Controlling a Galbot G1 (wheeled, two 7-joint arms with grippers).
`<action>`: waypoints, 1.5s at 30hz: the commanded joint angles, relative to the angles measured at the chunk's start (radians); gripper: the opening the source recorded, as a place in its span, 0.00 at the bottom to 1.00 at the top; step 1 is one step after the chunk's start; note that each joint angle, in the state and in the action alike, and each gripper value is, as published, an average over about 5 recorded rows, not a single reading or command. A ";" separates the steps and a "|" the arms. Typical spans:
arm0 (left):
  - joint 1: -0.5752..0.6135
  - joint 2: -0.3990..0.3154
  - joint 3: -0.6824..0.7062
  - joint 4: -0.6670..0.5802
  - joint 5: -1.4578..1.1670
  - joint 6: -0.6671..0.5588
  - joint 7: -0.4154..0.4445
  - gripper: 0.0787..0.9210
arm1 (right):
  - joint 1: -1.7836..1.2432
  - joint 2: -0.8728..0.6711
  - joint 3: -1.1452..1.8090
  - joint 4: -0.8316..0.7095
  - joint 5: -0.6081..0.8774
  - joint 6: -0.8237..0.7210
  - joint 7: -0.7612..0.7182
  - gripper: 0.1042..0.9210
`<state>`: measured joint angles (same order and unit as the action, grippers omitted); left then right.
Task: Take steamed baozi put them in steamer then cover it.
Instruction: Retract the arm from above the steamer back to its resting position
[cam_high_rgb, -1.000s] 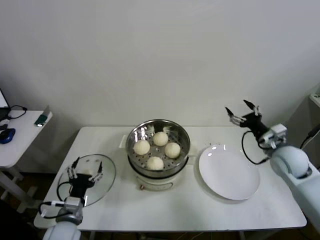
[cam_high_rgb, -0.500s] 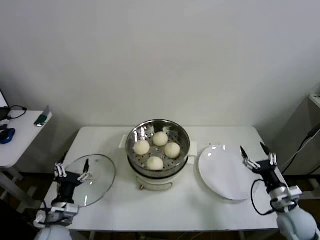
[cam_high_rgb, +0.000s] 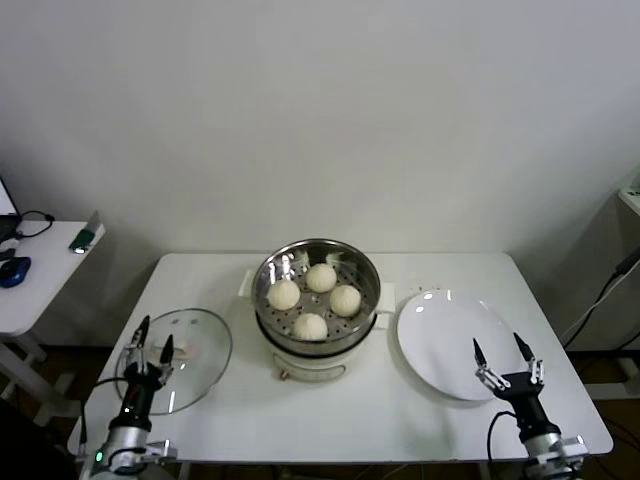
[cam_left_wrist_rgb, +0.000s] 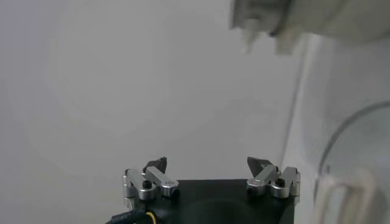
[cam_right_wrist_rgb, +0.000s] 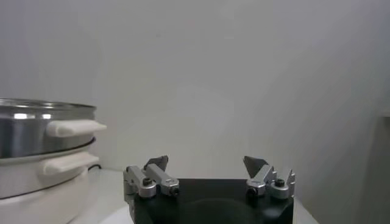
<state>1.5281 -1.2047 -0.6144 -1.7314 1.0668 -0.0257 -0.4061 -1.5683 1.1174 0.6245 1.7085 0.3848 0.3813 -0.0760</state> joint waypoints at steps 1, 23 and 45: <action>-0.034 -0.001 0.016 0.192 0.272 -0.011 -0.065 0.88 | -0.049 0.066 0.010 -0.001 -0.039 0.031 -0.004 0.88; -0.153 0.053 0.033 0.333 0.190 0.017 -0.005 0.88 | -0.060 0.073 0.008 0.045 -0.033 0.005 -0.003 0.88; -0.240 0.056 0.081 0.372 0.137 0.083 0.009 0.88 | -0.066 0.074 -0.011 0.056 -0.040 -0.001 -0.005 0.88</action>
<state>1.3184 -1.1491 -0.5466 -1.3758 1.2195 0.0319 -0.3994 -1.6340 1.1910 0.6143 1.7650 0.3456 0.3793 -0.0802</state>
